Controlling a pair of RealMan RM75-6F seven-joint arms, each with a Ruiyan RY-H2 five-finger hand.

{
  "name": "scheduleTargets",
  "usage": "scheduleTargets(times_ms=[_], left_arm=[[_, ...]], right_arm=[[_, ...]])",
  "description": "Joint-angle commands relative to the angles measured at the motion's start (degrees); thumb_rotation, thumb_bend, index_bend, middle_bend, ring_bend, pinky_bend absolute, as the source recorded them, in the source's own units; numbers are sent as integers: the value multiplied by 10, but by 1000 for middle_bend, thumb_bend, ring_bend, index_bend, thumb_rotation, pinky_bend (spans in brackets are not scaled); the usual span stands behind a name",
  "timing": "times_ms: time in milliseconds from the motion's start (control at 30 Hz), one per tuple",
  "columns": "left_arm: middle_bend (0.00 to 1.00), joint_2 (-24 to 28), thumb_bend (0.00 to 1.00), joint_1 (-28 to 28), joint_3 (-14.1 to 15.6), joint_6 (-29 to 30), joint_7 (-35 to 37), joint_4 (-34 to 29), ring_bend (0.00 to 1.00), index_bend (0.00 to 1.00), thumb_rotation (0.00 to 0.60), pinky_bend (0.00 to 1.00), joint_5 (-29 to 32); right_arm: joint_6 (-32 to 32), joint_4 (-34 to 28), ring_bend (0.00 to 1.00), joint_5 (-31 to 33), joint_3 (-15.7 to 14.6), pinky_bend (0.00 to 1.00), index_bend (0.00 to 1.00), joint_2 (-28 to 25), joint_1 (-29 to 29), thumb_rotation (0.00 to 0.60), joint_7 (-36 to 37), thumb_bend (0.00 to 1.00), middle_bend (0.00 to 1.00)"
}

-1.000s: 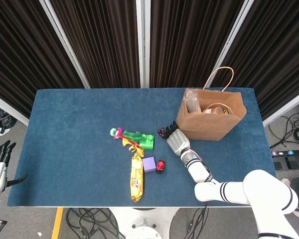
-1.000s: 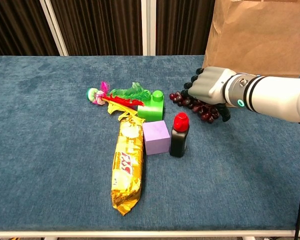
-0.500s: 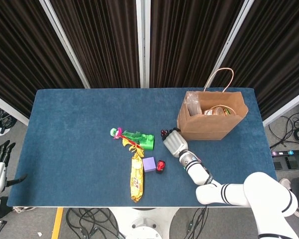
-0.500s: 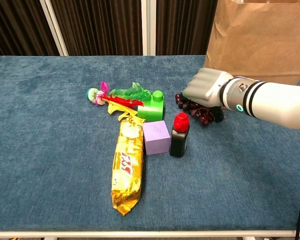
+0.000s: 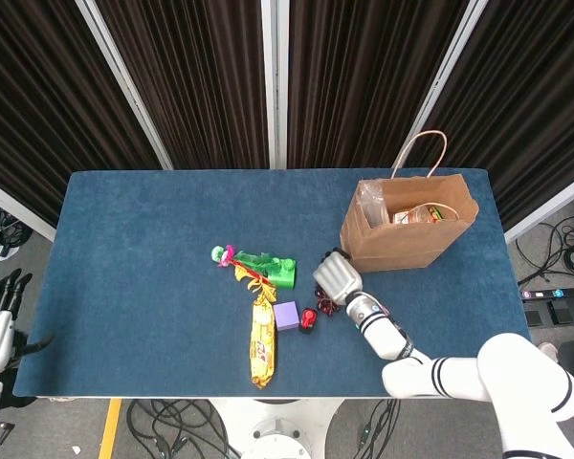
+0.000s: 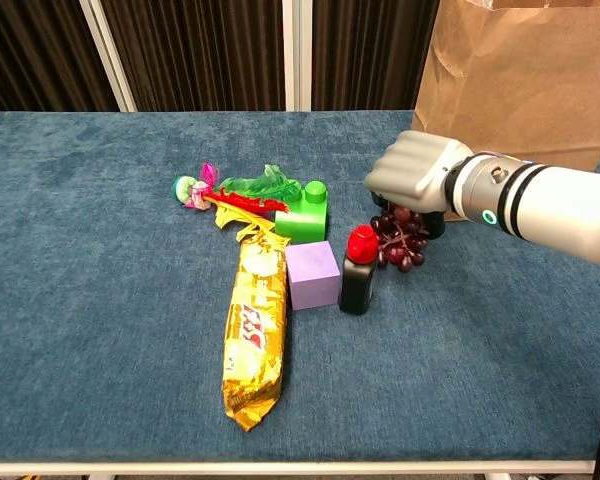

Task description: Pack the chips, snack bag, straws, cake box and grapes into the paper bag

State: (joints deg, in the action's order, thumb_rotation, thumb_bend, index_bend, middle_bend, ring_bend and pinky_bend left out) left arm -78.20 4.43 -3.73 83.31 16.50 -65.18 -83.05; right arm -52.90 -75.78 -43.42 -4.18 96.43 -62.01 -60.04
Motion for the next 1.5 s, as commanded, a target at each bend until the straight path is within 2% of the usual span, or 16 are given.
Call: scheduleTargets(times_ms=[33,267,633,933,1167,1333,1400,1500], left_arm=[[9,0,89,0,0,0,0,0,0,45,600,117,0],[9,0,89,0,0,0,3,3,0,45,600,117,1],[9,0,88,1,0,-2,7,4,0,45,600,117,0],[9,1,88,0,0,-2,9,4,0,45,600,117,1],[9,1,88,0,0,-3,11,4,0,45,600,117,1],[9,0,88,0,0,-3,10,5,0,45,600,117,2],[9,0,88,0,0,-3,10,6,0,45,600,117,2],[9,1,88,-1,0,-2,11,6,0,45,600,117,2]], right_arm=[[3,3,354,-5,2,446,623,4,3,600,2,129,425],[12,9,334,-16,8,409,588,7,7,600,6,94,381],[31,18,133,-20,16,221,434,9,9,600,13,56,226],[19,9,132,-24,21,216,410,3,11,600,1,19,222],[13,-8,179,-15,32,290,416,-8,7,600,-9,4,286],[17,-3,171,-15,31,292,419,-2,8,600,-9,2,282],[23,3,149,-13,30,280,420,2,8,600,-9,1,270],[34,15,80,-9,31,189,413,12,7,600,-4,0,224]])
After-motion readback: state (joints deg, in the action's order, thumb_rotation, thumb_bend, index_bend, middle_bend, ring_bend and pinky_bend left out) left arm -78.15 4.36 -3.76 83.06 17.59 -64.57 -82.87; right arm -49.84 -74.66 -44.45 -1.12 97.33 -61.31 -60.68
